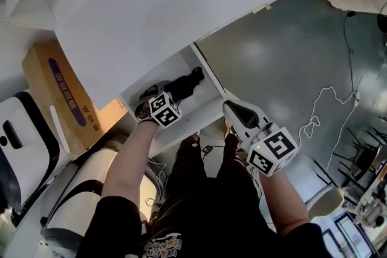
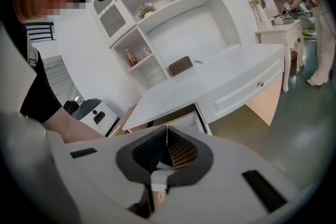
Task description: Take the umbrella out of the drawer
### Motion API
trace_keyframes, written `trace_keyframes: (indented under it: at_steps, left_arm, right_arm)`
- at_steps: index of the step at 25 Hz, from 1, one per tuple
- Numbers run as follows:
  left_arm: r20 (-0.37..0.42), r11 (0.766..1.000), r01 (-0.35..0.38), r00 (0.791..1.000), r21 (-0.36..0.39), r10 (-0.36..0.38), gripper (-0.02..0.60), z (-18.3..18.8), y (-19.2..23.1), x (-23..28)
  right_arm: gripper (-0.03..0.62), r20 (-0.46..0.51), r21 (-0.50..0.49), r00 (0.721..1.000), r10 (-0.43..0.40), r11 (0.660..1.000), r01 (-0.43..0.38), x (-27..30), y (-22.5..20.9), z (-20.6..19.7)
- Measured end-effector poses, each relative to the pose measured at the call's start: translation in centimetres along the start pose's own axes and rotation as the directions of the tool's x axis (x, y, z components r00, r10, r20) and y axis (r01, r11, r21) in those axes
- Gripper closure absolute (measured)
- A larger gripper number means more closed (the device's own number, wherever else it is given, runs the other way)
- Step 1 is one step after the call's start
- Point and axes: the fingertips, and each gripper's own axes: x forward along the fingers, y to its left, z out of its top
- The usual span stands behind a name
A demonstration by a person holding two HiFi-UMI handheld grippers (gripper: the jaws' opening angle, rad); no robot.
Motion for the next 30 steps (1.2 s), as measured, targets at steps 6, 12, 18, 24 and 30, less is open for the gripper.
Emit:
trace_keyframes:
  at_steps: [6,12,18,24,30]
  left_arm:
    - [-0.006,1.000,0.004,1.000,0.013,-0.004,0.305,0.0,0.0,0.6]
    - [-0.017,1.000,0.008,1.000,0.013,-0.007,0.304,-0.1,0.1,1.3]
    - [-0.051,1.000,0.005,0.999,0.004,-0.005,0.295,-0.4,0.3,1.7]
    - [-0.057,1.000,-0.007,0.998,0.016,0.008,0.305,-0.4,0.2,1.5]
    - [-0.053,1.000,-0.028,0.998,-0.008,0.028,0.314,-0.9,-0.4,0.6]
  right_arm:
    - [0.590,-0.004,0.006,1.000,-0.004,1.000,0.004,-0.1,-0.3,-0.6]
    - [0.591,-0.001,0.006,1.000,-0.007,1.000,0.007,-0.2,-0.6,-0.7]
    - [0.591,-0.008,0.000,1.000,-0.004,1.000,0.004,-0.5,-0.4,-1.2]
    - [0.591,-0.004,0.002,1.000,0.000,1.000,0.000,-0.8,-0.1,-1.5]
    - [0.591,0.008,-0.005,1.000,0.000,1.000,0.000,-1.6,-0.1,-1.3]
